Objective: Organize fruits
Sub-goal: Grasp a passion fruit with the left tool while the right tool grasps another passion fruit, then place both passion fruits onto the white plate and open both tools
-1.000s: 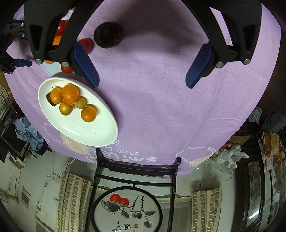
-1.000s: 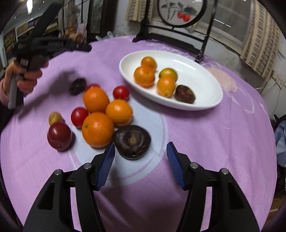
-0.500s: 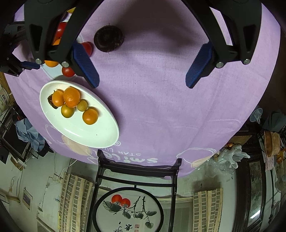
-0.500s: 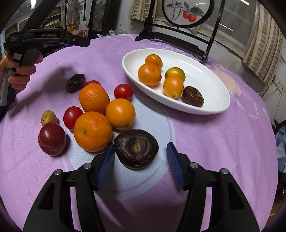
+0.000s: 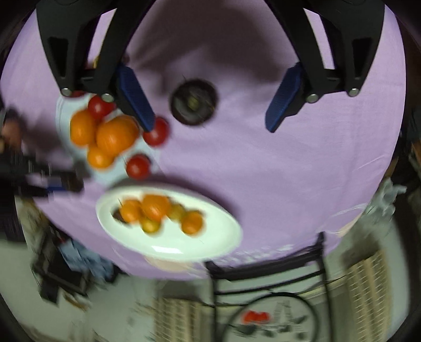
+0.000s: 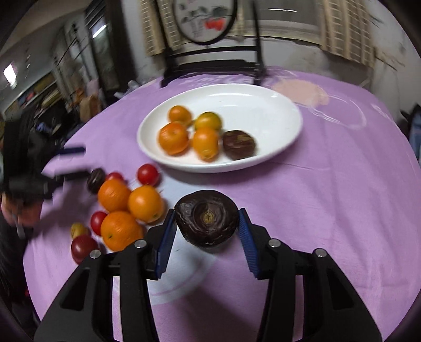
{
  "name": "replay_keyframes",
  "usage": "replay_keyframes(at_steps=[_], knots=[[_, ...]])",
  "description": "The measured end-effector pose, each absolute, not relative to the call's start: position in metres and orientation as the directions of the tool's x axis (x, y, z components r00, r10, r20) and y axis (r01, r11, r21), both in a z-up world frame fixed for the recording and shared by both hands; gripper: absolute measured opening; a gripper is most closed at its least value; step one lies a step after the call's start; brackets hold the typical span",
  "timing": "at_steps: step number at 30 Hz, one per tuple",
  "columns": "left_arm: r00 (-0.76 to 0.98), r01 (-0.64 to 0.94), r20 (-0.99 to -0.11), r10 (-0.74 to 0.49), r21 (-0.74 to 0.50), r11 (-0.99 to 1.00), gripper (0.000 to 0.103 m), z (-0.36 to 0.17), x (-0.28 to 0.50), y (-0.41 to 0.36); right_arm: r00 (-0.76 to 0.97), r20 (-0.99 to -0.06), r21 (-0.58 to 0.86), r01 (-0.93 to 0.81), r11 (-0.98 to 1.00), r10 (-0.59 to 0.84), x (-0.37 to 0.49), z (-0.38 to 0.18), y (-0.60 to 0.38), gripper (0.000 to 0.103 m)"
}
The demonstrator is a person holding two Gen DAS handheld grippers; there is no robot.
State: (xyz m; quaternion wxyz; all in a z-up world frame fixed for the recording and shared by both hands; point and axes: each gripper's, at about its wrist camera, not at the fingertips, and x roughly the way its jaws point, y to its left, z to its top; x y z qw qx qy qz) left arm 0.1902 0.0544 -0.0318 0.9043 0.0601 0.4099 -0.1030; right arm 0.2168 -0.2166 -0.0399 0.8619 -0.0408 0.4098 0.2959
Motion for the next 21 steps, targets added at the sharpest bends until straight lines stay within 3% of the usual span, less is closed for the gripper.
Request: replay_keyframes(at_steps=[8, 17, 21], knots=[[0.588, 0.267, -0.802, -0.111, 0.062, 0.962, 0.058, -0.052, 0.191, 0.041, 0.496, -0.735, 0.164, -0.532, 0.831, 0.463, 0.215, -0.04, -0.216, 0.047], [0.575, 0.269, -0.807, -0.134, 0.032, 0.963, 0.043, -0.055, 0.192, 0.044, 0.503, -0.729, 0.167, -0.528, 0.833, 0.464, 0.212, -0.039, -0.217, 0.047], [0.573, 0.264, -0.808, -0.134, 0.027, 0.964, 0.043, -0.055, 0.192, 0.045, 0.503, -0.727, 0.168, -0.53, 0.831, 0.468, 0.212, -0.038, -0.217, 0.047]])
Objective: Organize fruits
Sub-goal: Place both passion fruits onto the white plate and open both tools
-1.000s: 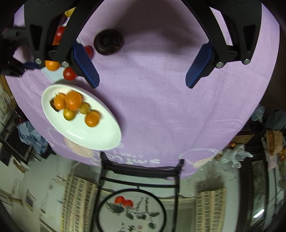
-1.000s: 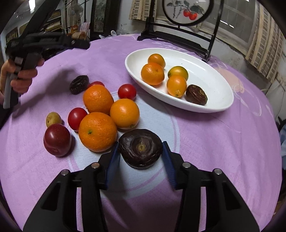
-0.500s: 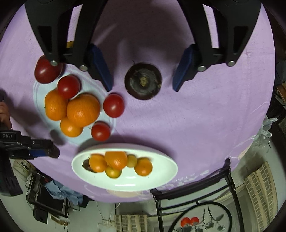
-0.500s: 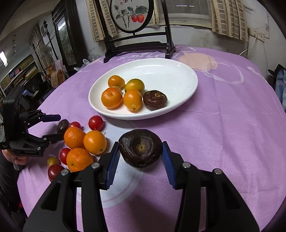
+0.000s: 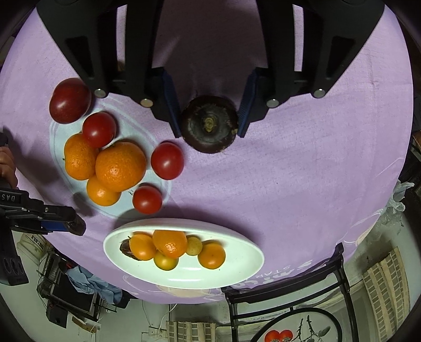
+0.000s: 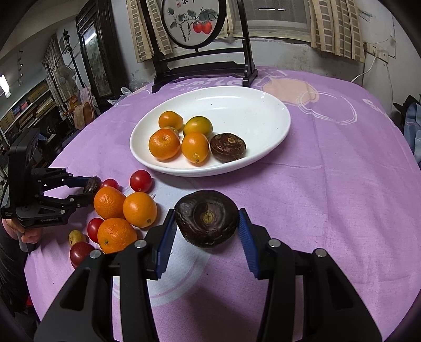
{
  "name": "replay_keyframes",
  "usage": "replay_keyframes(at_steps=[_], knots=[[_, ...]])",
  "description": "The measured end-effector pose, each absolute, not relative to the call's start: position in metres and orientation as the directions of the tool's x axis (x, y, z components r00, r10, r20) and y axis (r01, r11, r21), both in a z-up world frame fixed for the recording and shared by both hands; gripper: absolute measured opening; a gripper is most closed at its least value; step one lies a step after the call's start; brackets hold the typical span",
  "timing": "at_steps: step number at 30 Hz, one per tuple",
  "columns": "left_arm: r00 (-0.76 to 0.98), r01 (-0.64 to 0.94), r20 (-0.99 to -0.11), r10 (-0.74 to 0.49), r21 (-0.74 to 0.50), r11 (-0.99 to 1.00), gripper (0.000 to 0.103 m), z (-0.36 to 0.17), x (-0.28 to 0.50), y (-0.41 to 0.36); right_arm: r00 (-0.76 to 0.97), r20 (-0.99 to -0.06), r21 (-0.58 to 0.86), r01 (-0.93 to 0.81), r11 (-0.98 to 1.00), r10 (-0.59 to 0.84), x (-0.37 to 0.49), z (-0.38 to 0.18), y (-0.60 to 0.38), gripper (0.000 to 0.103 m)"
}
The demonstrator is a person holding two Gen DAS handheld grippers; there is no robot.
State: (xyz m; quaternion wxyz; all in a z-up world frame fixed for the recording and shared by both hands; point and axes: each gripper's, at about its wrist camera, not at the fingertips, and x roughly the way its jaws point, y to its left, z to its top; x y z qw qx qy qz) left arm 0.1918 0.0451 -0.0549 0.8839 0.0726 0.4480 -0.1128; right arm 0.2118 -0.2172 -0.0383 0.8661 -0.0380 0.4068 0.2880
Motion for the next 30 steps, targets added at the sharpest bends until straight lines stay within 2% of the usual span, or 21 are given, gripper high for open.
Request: replay_keyframes(at_steps=[3, 7, 12, 21, 30], knots=[[0.582, 0.252, -0.803, -0.129, 0.027, 0.967, 0.043, -0.052, 0.191, 0.047, 0.503, -0.711, 0.185, -0.541, 0.82, 0.492, 0.21, -0.036, -0.217, 0.047], [0.627, 0.209, -0.758, -0.179, -0.058, 0.976, 0.043, -0.032, 0.199, 0.054, 0.548, -0.634, 0.233, -0.539, 0.81, 0.546, 0.214, -0.023, -0.217, 0.047], [0.71, 0.11, -0.688, -0.147, -0.098, 0.989, 0.043, 0.002, 0.244, 0.045, 0.667, -0.555, 0.272, -0.419, 0.866, 0.497, 0.252, -0.007, -0.217, 0.047], [0.718, 0.017, -0.692, -0.071, -0.085, 0.996, 0.043, 0.003, 0.325, 0.026, 0.677, -0.607, 0.256, -0.328, 0.909, 0.416, 0.318, -0.022, -0.203, 0.047], [0.684, -0.038, -0.729, -0.021, -0.064, 0.997, 0.044, -0.017, 0.355, 0.029, 0.655, -0.644, 0.234, -0.324, 0.917, 0.396, 0.331, -0.035, -0.195, 0.048]])
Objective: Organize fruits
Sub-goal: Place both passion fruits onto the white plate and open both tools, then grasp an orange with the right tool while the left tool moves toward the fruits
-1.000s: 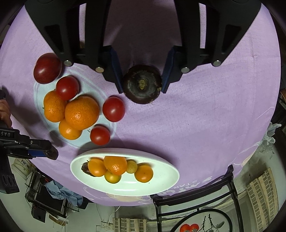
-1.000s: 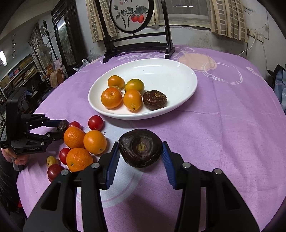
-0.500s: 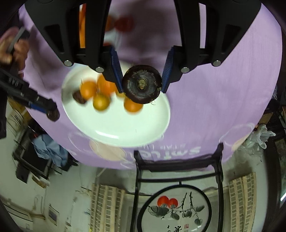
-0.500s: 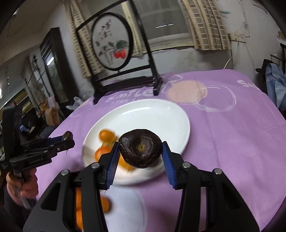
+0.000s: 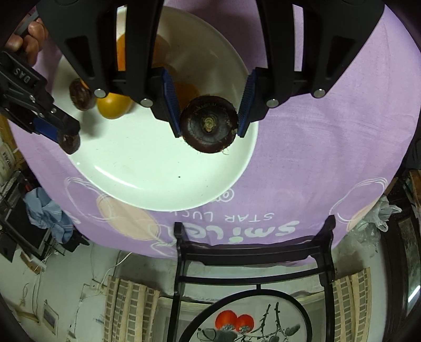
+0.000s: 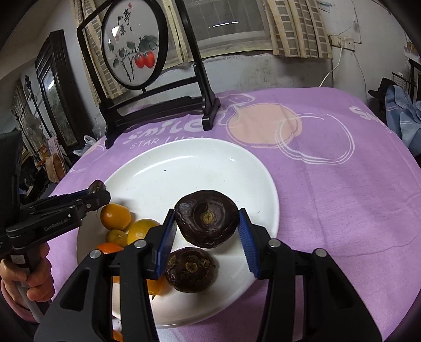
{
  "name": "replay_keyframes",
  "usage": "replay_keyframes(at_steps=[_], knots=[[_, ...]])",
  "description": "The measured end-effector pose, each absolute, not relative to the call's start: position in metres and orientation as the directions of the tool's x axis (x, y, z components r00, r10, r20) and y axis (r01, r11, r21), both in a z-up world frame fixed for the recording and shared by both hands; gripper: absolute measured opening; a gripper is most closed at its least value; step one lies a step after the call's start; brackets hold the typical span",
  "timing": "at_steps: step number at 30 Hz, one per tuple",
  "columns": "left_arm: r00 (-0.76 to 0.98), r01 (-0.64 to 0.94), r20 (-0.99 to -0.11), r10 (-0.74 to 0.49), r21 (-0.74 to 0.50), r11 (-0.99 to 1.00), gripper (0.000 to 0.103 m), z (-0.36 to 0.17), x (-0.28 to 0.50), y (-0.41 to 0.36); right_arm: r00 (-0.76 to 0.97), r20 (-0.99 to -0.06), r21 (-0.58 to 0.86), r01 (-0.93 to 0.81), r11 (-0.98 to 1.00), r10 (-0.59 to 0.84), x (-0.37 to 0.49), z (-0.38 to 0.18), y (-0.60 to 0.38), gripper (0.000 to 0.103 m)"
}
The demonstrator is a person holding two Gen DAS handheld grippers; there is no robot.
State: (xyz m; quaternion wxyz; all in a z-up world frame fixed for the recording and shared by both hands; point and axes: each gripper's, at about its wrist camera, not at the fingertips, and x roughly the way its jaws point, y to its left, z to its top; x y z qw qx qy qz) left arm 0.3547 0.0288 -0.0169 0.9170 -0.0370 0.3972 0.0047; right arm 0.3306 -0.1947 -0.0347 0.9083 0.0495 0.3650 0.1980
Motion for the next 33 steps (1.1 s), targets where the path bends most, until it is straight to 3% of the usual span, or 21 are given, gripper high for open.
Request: replay_keyframes(at_steps=[1, 2, 3, 11, 18, 23, 27, 33], knots=[[0.692, -0.046, -0.722, -0.004, -0.049, 0.998, 0.051, -0.016, 0.352, 0.028, 0.656, -0.639, 0.241, -0.326, 0.914, 0.402, 0.329, -0.033, -0.195, 0.05], [0.705, -0.045, -0.709, 0.009, -0.032, 0.998, 0.067, -0.013, 0.349, 0.027, 0.659, -0.632, 0.246, -0.329, 0.912, 0.408, 0.326, -0.031, -0.195, 0.056], [0.72, -0.048, -0.694, 0.021, -0.019, 0.999, 0.072, -0.009, 0.345, 0.026, 0.664, -0.625, 0.248, -0.331, 0.91, 0.411, 0.325, -0.028, -0.195, 0.059], [0.774, -0.076, -0.626, 0.093, 0.055, 0.996, 0.093, 0.006, 0.299, 0.032, 0.674, -0.567, 0.25, -0.407, 0.878, 0.474, 0.277, -0.001, -0.197, 0.061], [0.766, -0.129, -0.629, 0.132, 0.05, 0.99, 0.099, -0.003, 0.253, 0.057, 0.529, -0.622, 0.267, -0.55, 0.791, 0.578, 0.22, -0.014, -0.183, 0.065], [0.75, -0.169, -0.653, 0.105, -0.036, 0.985, 0.099, -0.003, 0.241, 0.079, 0.452, -0.668, 0.267, -0.597, 0.757, 0.592, 0.193, -0.025, -0.178, 0.065], [0.742, -0.198, -0.659, 0.123, -0.04, 0.979, 0.099, -0.004, 0.235, 0.086, 0.374, -0.695, 0.309, -0.616, 0.724, 0.615, 0.184, -0.034, -0.173, 0.065], [0.724, -0.212, -0.68, 0.112, -0.065, 0.975, 0.099, -0.007, 0.234, 0.092, 0.345, -0.736, 0.261, -0.65, 0.714, 0.582, 0.174, -0.043, -0.157, 0.062]])
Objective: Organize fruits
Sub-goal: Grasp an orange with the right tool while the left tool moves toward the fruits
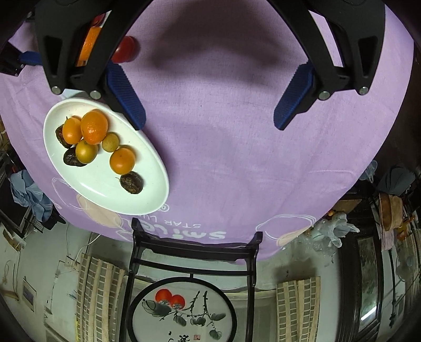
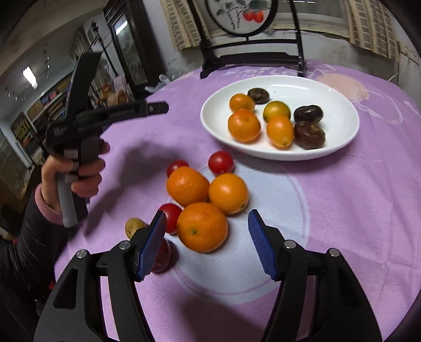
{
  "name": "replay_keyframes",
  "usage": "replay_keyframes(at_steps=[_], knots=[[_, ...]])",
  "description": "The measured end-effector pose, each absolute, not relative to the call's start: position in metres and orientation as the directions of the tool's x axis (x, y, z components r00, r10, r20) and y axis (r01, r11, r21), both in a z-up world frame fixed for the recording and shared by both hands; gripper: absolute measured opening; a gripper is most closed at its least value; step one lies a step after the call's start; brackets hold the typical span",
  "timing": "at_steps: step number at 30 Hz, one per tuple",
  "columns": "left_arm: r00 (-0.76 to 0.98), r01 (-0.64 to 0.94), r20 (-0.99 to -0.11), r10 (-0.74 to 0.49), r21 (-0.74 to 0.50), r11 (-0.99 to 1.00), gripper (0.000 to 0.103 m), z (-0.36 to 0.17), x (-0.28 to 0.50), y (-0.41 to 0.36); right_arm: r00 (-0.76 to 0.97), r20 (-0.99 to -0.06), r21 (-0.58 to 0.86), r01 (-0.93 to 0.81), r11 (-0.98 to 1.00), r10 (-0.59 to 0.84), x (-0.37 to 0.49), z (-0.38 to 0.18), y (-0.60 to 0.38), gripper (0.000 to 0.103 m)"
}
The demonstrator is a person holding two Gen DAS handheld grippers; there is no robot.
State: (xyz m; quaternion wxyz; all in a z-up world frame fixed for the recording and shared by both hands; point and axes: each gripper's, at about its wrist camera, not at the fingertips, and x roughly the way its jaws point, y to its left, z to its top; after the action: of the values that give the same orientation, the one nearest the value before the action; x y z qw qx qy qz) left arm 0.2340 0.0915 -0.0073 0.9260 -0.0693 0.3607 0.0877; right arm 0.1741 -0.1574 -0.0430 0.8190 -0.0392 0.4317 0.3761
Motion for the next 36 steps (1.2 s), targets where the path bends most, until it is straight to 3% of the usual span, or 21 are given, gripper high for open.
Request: replay_keyframes(at_steps=[3, 19, 23, 28, 36], knots=[[0.729, -0.207, -0.676, 0.11, -0.064, 0.976, 0.099, -0.006, 0.233, 0.09, 0.329, -0.755, 0.252, -0.652, 0.715, 0.566, 0.172, -0.049, -0.154, 0.055], [0.741, -0.159, -0.665, 0.094, -0.038, 0.987, 0.099, -0.001, 0.22, 0.083, 0.322, -0.755, 0.26, -0.653, 0.712, 0.571, 0.175, -0.053, -0.154, 0.044], [0.692, 0.189, -0.692, -0.205, -0.101, 0.977, 0.099, 0.001, 0.207, 0.064, 0.348, -0.723, 0.31, -0.608, 0.731, 0.597, 0.184, -0.045, -0.169, 0.044], [0.629, 0.52, -0.693, -0.352, 0.039, 0.853, 0.095, -0.013, 0.158, 0.03, 0.358, -0.716, 0.327, -0.586, 0.741, 0.599, 0.188, -0.043, -0.175, 0.044], [0.523, 0.667, -0.731, -0.439, 0.03, 0.745, 0.066, -0.033, 0.128, 0.019, 0.357, -0.727, 0.313, -0.588, 0.746, 0.587, 0.187, -0.045, -0.173, 0.044]])
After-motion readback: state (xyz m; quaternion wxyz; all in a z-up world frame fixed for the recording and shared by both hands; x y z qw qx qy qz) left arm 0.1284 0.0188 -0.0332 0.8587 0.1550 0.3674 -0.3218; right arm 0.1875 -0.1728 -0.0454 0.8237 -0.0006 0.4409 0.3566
